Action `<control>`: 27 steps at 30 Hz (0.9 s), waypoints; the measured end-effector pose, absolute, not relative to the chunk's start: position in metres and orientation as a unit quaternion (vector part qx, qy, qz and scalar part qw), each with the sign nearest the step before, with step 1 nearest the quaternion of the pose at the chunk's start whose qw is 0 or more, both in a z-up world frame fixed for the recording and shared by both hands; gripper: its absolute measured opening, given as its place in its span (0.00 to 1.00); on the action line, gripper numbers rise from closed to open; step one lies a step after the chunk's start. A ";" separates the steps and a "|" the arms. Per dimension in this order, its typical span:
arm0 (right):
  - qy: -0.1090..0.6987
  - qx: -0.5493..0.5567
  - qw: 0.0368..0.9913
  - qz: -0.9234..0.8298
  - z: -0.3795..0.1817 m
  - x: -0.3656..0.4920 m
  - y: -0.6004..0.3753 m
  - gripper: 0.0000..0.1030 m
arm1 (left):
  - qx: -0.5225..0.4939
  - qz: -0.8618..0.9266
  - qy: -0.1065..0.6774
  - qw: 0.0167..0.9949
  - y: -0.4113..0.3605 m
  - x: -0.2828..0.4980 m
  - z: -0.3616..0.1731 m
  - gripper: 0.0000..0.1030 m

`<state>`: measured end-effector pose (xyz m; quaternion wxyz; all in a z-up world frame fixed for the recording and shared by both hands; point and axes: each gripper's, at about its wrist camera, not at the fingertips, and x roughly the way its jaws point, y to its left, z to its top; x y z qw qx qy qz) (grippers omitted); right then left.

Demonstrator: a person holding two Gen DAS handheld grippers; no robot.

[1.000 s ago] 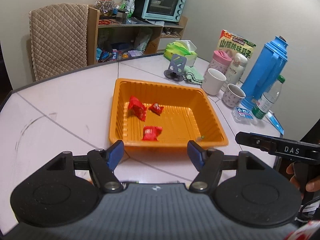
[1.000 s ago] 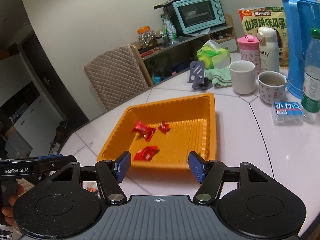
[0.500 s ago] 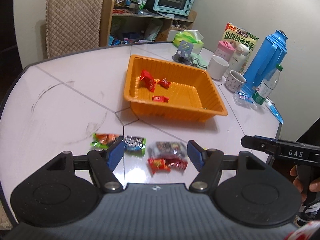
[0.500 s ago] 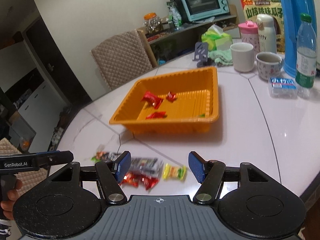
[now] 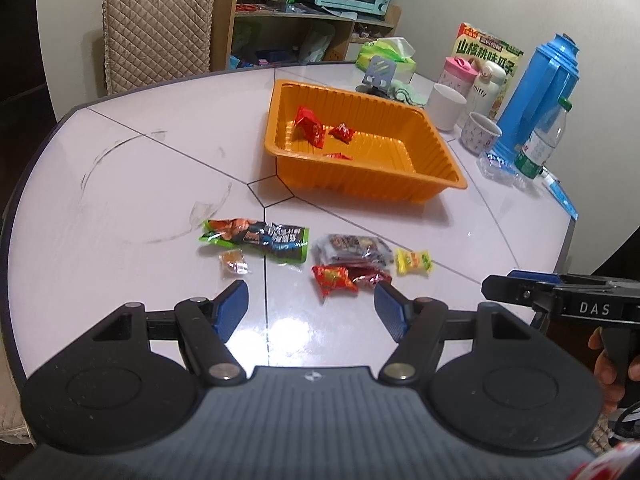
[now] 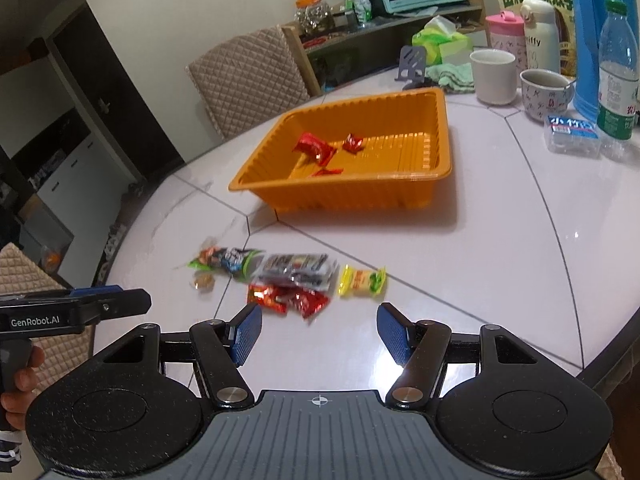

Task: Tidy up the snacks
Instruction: 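Withdraw both tools from the tray back toward the snack pile, then grasp the green-wrapped snack bag with the left gripper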

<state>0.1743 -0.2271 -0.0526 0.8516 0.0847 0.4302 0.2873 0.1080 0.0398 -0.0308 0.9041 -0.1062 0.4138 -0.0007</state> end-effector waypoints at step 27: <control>0.461 0.079 0.846 0.254 -0.082 0.199 -0.214 0.62 | 0.015 -0.042 0.430 0.902 0.064 0.145 -0.071 0.65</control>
